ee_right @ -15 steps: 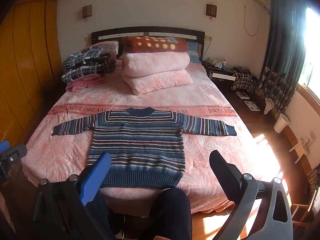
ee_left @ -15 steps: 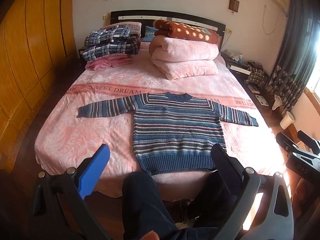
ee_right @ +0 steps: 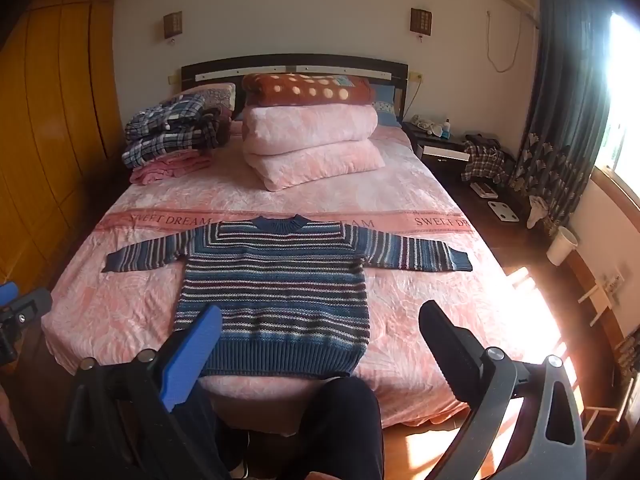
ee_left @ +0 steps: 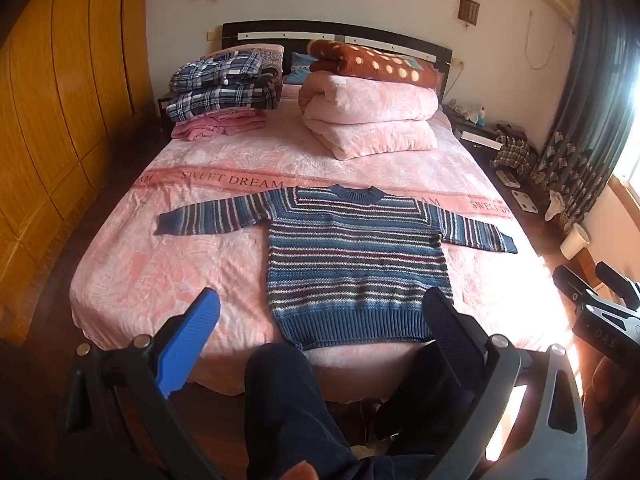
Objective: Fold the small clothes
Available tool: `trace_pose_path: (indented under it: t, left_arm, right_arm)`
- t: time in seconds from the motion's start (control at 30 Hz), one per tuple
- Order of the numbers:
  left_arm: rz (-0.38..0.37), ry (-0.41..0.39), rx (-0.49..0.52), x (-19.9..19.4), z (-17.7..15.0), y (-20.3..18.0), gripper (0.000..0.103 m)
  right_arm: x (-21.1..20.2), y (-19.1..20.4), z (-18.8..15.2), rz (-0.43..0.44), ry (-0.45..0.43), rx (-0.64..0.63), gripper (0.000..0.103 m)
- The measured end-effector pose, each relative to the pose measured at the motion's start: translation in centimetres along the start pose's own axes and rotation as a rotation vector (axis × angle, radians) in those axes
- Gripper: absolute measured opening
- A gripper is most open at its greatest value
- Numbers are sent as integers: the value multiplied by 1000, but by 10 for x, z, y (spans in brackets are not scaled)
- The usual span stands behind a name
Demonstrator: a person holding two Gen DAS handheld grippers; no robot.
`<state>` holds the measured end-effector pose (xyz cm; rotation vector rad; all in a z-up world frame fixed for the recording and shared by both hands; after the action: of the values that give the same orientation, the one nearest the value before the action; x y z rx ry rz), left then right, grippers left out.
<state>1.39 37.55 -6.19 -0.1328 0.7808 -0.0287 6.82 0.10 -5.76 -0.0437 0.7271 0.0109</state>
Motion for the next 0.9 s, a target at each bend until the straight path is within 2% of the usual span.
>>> trace_pose_path:
  t: [0.9]
  left_arm:
    - [-1,6,-1,2,-1,-1,100]
  right_arm:
    - [3,-3,-3,-2,3,4,99]
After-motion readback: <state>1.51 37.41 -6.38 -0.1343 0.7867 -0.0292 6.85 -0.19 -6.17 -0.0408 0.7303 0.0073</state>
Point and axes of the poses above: each gripper's, at about its wrist camera, not at the fingertips, and x roughly the way its jaws point, y to its left, z to its top, the point moved 9 cm from there along x, roughly the way its jaws point, and after that the axes turned 1 degree about x, right-handed, at the moved point
